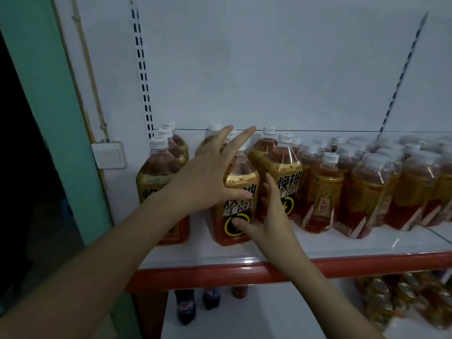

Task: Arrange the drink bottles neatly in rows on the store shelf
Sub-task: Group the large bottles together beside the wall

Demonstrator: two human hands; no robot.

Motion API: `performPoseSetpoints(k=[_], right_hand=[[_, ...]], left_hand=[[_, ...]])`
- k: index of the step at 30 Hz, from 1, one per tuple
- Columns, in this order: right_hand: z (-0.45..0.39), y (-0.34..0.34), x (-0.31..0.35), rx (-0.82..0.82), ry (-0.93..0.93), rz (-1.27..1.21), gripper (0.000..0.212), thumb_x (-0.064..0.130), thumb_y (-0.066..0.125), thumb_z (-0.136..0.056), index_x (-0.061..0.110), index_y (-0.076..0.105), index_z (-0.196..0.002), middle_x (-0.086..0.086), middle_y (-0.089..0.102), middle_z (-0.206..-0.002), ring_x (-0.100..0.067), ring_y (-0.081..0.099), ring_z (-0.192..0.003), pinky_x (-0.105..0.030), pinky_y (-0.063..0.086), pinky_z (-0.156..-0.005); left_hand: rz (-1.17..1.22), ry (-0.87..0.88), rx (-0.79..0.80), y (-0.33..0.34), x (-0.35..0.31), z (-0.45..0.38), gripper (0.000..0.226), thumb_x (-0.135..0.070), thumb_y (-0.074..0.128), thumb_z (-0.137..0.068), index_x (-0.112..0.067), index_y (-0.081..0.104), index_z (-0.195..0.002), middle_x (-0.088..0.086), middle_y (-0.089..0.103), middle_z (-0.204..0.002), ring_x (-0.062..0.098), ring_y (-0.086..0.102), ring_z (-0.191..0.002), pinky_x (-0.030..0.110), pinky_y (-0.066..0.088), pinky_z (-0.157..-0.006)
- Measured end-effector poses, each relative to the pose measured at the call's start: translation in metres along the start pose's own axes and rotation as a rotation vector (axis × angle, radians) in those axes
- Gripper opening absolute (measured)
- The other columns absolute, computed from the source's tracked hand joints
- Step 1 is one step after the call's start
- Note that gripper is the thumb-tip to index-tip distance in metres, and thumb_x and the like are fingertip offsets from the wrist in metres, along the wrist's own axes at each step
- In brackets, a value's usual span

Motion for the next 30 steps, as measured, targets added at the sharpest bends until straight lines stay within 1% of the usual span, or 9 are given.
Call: performPoseSetpoints(k=[4, 9, 16, 19, 21, 23, 25, 27, 30], right_hand=[[-0.006, 0.009, -0.017, 0.075, 0.007, 0.012, 0.107, 0.027, 0.078, -0.088, 0.035, 0.001, -0.161, 0.013, 0.03, -0.163, -0.005, 0.031, -0.148, -0.034, 0.037, -0.118], [-0.014, 0.025, -0.022, 0.063, -0.028, 0.039, 0.089, 0.024, 0.071, -0.094, 0.045, 0.013, -0.157, 0.018, 0.056, -0.143, -0.007, 0.057, -0.126, -0.036, 0.053, -0.098], [-0.018, 0.041, -0.021, 0.129, -0.044, -0.094, 0.099, 0.041, 0.075, -0.085, 0.04, 0.01, -0.16, 0.018, 0.032, -0.16, -0.006, 0.036, -0.146, -0.046, 0.043, -0.113], [-0.023, 0.032, -0.01, 0.127, -0.074, -0.212, 0.105, 0.058, 0.078, -0.074, 0.044, 0.015, -0.156, 0.02, 0.028, -0.158, 0.004, 0.028, -0.146, -0.03, 0.036, -0.117], [-0.025, 0.028, 0.001, 0.16, -0.06, -0.278, 0.094, 0.066, 0.076, -0.073, 0.061, 0.013, -0.143, 0.028, 0.025, -0.154, 0.016, 0.024, -0.14, -0.016, 0.03, -0.113], [-0.029, 0.029, 0.001, 0.165, 0.015, -0.417, 0.08, 0.073, 0.068, -0.076, 0.067, 0.017, -0.137, 0.029, 0.028, -0.152, 0.009, 0.029, -0.142, -0.025, 0.031, -0.117], [-0.031, 0.032, -0.003, 0.132, 0.088, -0.513, 0.084, 0.077, 0.058, -0.077, 0.058, 0.02, -0.15, 0.024, 0.029, -0.158, -0.002, 0.03, -0.146, -0.041, 0.031, -0.122], [-0.03, 0.035, 0.0, 0.095, 0.061, -0.518, 0.087, 0.073, 0.06, -0.083, 0.05, 0.018, -0.155, 0.023, 0.032, -0.157, 0.002, 0.033, -0.144, -0.036, 0.034, -0.12], [-0.023, 0.039, 0.011, 0.032, 0.001, -0.431, 0.082, 0.042, 0.067, -0.092, 0.044, 0.015, -0.156, 0.03, 0.035, -0.149, 0.02, 0.035, -0.133, -0.017, 0.038, -0.114]], left_hand=[[-0.073, 0.014, 0.119, 0.016, -0.004, -0.003, 0.119, -0.055, 0.079, -0.073, -0.068, -0.022, -0.136, -0.015, -0.02, -0.161, 0.021, 0.023, -0.148, 0.041, 0.041, -0.103], [-0.002, -0.045, 0.147, 0.021, 0.009, -0.006, 0.117, -0.041, 0.08, -0.079, -0.072, -0.02, -0.131, -0.023, -0.025, -0.157, 0.019, 0.028, -0.146, 0.035, 0.041, -0.104], [-0.1, -0.057, 0.185, 0.013, 0.016, -0.004, 0.121, -0.05, 0.082, -0.072, -0.071, -0.02, -0.133, -0.023, -0.012, -0.157, 0.025, 0.042, -0.137, 0.044, 0.05, -0.101], [-0.265, -0.017, 0.169, 0.005, 0.017, -0.003, 0.13, -0.06, 0.082, -0.064, -0.061, -0.023, -0.14, -0.011, 0.002, -0.163, 0.02, 0.034, -0.142, 0.039, 0.045, -0.103], [-0.326, -0.036, 0.169, 0.001, 0.022, 0.0, 0.13, -0.065, 0.078, -0.065, -0.058, -0.029, -0.139, -0.003, 0.02, -0.162, 0.02, 0.035, -0.142, 0.041, 0.041, -0.108], [-0.383, 0.021, 0.098, -0.011, 0.016, 0.007, 0.115, -0.068, 0.068, -0.076, -0.05, -0.02, -0.148, 0.001, 0.037, -0.155, 0.022, 0.04, -0.137, 0.042, 0.038, -0.11], [-0.435, 0.147, -0.157, -0.036, 0.008, 0.024, 0.086, -0.064, 0.056, -0.089, -0.032, 0.013, -0.156, 0.007, 0.047, -0.146, 0.028, 0.044, -0.135, 0.051, 0.034, -0.113], [-0.461, 0.076, -0.388, -0.057, 0.027, 0.048, 0.074, -0.065, 0.048, -0.091, -0.021, 0.032, -0.149, 0.013, 0.047, -0.146, 0.034, 0.038, -0.139, 0.06, 0.029, -0.112], [-0.508, -0.098, -0.33, -0.038, 0.067, 0.063, 0.093, -0.084, 0.039, -0.081, -0.028, 0.023, -0.153, 0.014, 0.026, -0.158, 0.038, 0.016, -0.149, 0.068, 0.022, -0.111]])
Point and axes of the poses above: each hand's wrist, its own z-axis away from the middle knuckle, its own y-axis out of the palm, x = y × z, the point moved 10 cm from there along -z, towards the middle knuckle
